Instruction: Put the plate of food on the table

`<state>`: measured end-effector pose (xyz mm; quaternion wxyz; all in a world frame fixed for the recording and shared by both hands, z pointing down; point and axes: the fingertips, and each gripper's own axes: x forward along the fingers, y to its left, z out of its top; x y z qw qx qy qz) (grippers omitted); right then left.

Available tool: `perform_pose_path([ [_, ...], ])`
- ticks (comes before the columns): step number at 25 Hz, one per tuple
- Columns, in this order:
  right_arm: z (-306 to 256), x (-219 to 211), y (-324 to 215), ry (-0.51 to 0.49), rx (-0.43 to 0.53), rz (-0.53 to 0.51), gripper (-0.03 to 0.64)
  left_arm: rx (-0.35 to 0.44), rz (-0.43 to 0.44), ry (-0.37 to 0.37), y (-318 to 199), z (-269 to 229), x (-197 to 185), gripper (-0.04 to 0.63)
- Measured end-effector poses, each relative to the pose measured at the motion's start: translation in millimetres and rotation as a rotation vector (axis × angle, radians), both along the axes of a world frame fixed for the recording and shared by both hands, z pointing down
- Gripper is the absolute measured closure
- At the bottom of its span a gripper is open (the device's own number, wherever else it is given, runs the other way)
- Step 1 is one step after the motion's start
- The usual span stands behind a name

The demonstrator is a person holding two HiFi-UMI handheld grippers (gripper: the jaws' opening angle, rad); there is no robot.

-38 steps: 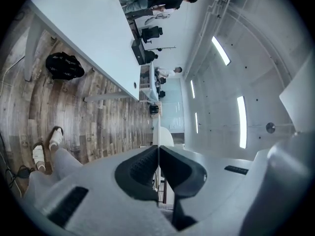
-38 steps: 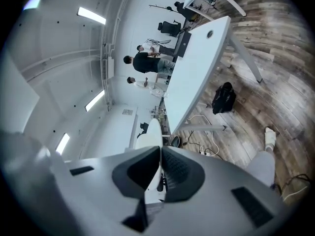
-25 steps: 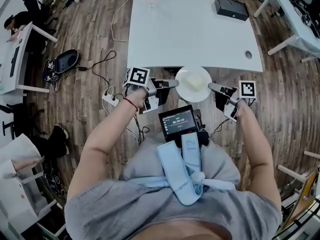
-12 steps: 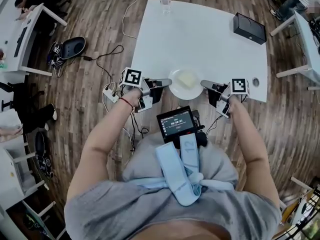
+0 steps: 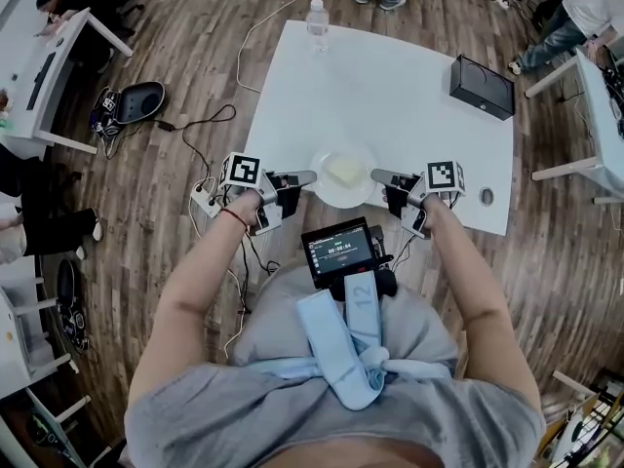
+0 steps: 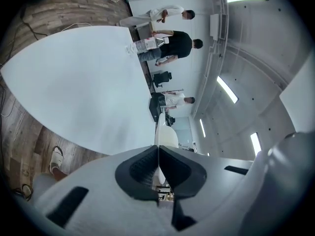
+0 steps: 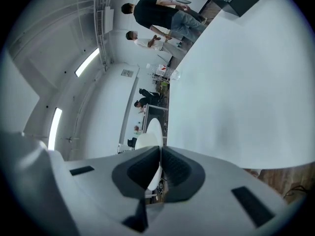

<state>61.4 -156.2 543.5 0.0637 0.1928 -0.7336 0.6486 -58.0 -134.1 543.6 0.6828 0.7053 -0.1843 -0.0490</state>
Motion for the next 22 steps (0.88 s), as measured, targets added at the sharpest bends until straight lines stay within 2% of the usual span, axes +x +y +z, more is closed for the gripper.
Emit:
perform_pose_path([
  [7,9.6,-2.8,-17.2,0.007,0.007,-0.016,0.581,-0.012,-0.03,0.002,-12.3,11.9,-3.3,0.571],
  [10,20.2,-2.2,-32.1,-0.009,-0.007,-0.019,0.581,-0.042,-0.042,-0.015,-25.7,27.2,-5.3,0.571],
  [14,45.1,-3.8,-57.6,-0.038,-0.047,-0.019,0.581,-0.06,-0.05,0.008,-53.0,43.7,-6.5,0.571],
  [22,80.0,-36.9,-116.4,0.037,-0.088,0.007,0.58,-0.088,-0.044,-0.064,-116.3,76.2,-40.7,0.571],
])
